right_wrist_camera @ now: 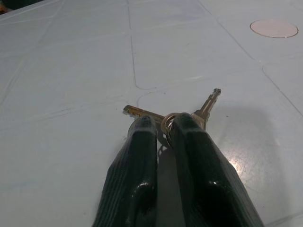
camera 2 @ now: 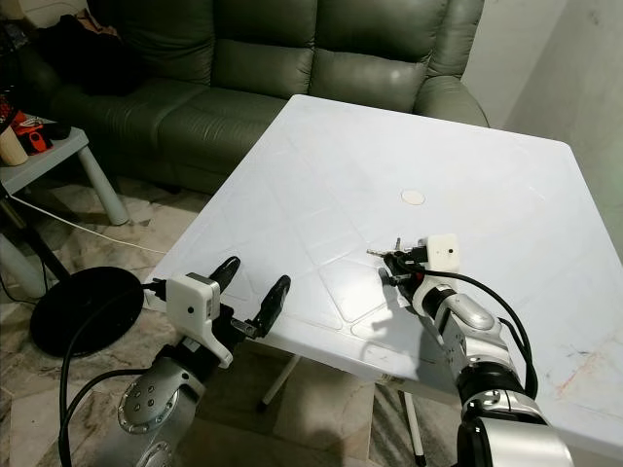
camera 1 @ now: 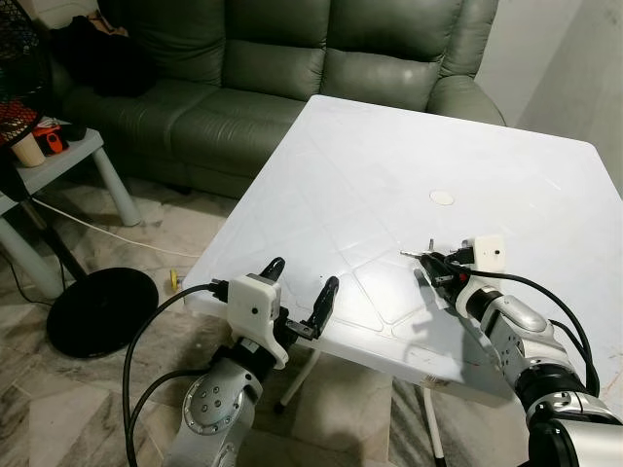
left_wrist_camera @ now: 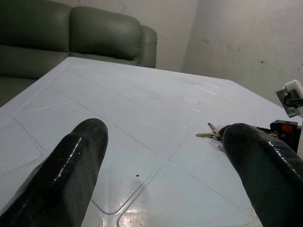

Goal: Hang keys on a hook

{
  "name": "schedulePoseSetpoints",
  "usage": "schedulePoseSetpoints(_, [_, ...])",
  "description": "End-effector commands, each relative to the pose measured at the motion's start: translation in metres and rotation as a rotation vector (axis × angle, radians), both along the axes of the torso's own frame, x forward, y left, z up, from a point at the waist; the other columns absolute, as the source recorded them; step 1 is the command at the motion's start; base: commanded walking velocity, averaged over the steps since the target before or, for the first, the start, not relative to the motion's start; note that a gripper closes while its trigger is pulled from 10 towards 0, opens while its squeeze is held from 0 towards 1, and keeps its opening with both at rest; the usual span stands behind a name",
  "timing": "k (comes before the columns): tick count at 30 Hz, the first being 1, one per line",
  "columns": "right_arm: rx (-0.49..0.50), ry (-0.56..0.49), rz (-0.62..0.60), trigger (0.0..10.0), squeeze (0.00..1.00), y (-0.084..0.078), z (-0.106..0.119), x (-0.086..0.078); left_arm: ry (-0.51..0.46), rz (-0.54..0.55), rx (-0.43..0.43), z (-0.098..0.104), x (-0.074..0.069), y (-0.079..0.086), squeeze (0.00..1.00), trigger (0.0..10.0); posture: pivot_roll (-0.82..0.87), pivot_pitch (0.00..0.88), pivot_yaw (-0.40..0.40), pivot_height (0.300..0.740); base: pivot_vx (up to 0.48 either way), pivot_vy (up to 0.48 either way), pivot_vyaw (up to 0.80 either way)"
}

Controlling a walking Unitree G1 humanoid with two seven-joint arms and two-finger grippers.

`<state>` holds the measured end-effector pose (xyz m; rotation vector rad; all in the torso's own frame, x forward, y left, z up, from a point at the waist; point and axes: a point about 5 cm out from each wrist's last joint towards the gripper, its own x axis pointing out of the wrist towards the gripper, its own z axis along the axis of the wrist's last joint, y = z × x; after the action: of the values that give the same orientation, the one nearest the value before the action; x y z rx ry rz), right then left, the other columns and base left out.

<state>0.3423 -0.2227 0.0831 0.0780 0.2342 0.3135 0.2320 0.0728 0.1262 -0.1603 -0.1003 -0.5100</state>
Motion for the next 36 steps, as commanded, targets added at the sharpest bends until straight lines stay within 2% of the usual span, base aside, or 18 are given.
schedulePoseSetpoints(1, [0.009,-0.016,-0.022,10.0,0.00,-0.003,0.002,0.001,0.005,-0.016,-0.004,0.000,-0.002,-0.004,0.00,10.0,0.04,0.060,-0.052,0.736,0.000,0.000,0.00])
schedulePoseSetpoints(9, [0.000,-0.021,-0.038,10.0,0.00,0.002,0.003,0.003,0.004,-0.021,-0.005,0.000,-0.003,-0.005,0.00,10.0,0.05,0.056,-0.052,0.736,0.000,0.000,0.00])
schedulePoseSetpoints(10, [0.005,-0.011,-0.049,10.0,1.00,0.003,0.002,0.003,0.004,-0.023,-0.006,0.000,-0.003,-0.006,0.00,10.0,0.05,0.054,-0.052,0.736,0.000,0.000,0.00])
schedulePoseSetpoints(16, [-0.016,-0.028,-0.059,10.0,1.00,0.005,0.002,0.004,0.005,-0.026,-0.007,0.000,-0.003,-0.006,0.00,10.0,0.05,0.054,-0.052,0.736,0.000,0.000,0.00])
schedulePoseSetpoints(17, [-0.015,-0.025,-0.053,10.0,0.01,0.006,0.001,0.004,0.005,-0.026,-0.007,0.000,-0.003,-0.006,0.00,10.0,0.05,0.054,-0.052,0.736,0.000,0.000,0.00])
schedulePoseSetpoints(36, [-0.100,-0.103,-0.082,10.0,0.00,0.010,0.006,0.005,0.007,-0.025,-0.009,0.000,-0.003,-0.007,0.00,10.0,0.05,0.064,-0.053,0.736,0.000,0.000,0.00])
